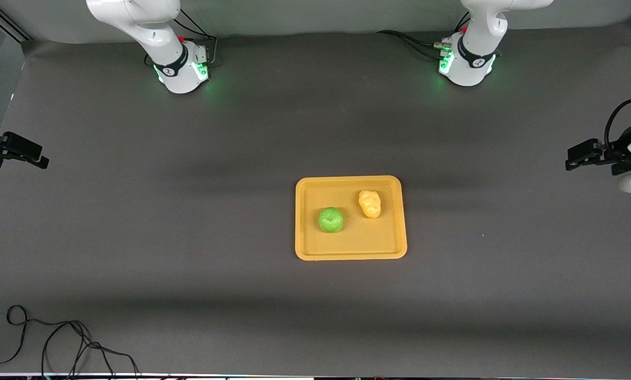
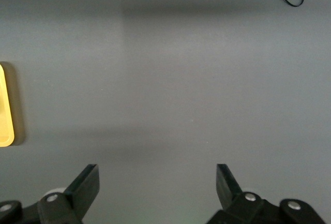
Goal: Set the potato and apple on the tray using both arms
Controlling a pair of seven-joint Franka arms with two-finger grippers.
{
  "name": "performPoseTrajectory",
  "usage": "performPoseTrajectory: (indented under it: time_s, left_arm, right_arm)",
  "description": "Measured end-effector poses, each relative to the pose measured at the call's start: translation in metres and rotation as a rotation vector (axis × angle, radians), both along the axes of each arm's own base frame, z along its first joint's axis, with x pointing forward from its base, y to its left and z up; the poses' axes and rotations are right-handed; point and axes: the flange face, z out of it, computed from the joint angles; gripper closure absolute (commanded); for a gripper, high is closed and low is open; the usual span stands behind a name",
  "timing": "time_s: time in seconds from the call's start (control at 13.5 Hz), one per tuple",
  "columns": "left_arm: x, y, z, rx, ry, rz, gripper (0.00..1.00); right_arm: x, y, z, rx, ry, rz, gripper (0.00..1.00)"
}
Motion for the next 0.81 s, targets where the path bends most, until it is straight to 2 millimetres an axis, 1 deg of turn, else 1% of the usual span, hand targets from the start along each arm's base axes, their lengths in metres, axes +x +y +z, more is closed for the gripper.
performPoseTrajectory:
  time_s: [0.22,0.81]
  left_arm:
    - [0.0001,0.0000,0.0000,0.000,0.000,0.000,0.06]
    - [0.0001,0.0000,0.0001,0.000,-0.001,0.000,0.06]
  right_arm:
    - [0.0005,0.0111,-0.0041,0.001,0.010,0.019,0.00]
    - [0.0003,0.0095,-0.0087,0.002,0.020,0.016,0.00]
